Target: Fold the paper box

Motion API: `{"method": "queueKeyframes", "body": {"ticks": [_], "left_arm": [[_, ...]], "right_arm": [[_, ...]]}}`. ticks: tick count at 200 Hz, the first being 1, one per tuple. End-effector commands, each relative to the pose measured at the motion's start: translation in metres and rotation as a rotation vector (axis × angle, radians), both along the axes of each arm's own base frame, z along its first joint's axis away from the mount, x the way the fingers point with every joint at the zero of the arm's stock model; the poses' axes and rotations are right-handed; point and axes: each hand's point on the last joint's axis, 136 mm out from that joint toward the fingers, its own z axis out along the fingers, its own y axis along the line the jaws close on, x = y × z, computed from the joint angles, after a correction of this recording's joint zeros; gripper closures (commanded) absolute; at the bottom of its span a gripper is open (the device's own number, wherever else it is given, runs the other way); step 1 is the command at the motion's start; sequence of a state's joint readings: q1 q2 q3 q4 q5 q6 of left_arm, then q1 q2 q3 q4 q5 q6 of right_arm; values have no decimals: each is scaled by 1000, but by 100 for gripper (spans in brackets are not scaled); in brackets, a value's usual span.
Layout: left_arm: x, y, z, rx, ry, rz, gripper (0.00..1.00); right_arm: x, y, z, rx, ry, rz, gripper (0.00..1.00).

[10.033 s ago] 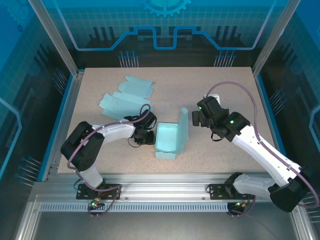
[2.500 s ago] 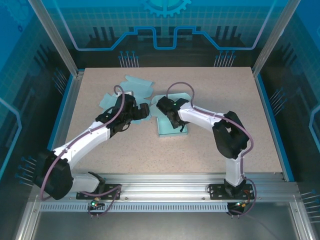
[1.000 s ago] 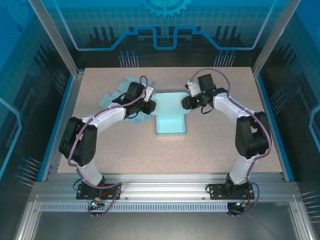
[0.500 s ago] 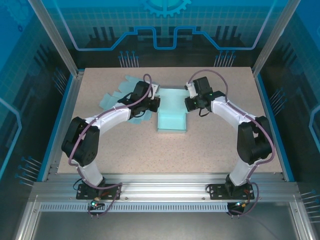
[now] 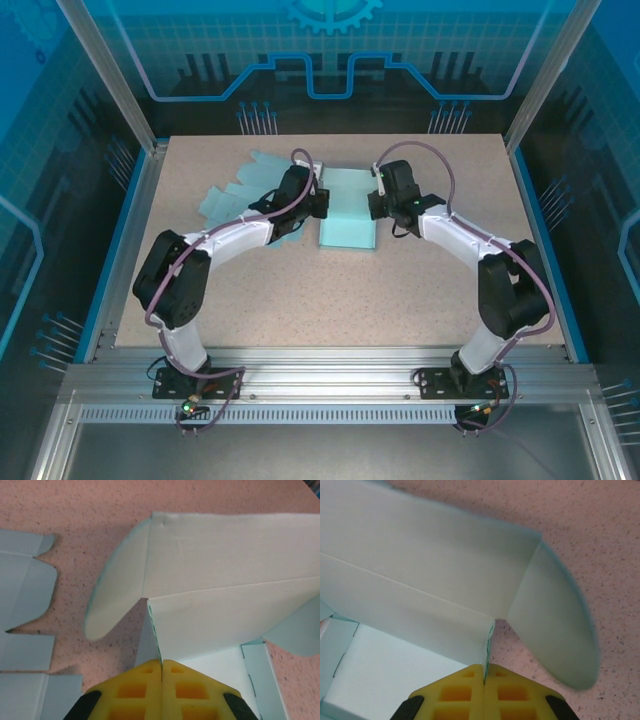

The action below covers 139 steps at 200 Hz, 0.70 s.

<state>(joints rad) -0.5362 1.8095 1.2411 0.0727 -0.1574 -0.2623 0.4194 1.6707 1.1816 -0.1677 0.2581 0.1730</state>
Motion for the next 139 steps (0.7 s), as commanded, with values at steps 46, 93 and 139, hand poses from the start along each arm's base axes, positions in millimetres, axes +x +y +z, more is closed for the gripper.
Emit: {"method": "queueKeyframes", "body": {"ticks": [46,93,139], "left_arm": [[4,-51,4,-110,-74,-92,100],[-2,-47,-1,-92,-71,-95,100],[-7,-44,-16,-83,-50,-83,100]], "right_arm": [[19,66,15,180,-134,71,100],[12,74,-5,190,-150,28,100],[9,78,-17,225,-131,3,100]]}}
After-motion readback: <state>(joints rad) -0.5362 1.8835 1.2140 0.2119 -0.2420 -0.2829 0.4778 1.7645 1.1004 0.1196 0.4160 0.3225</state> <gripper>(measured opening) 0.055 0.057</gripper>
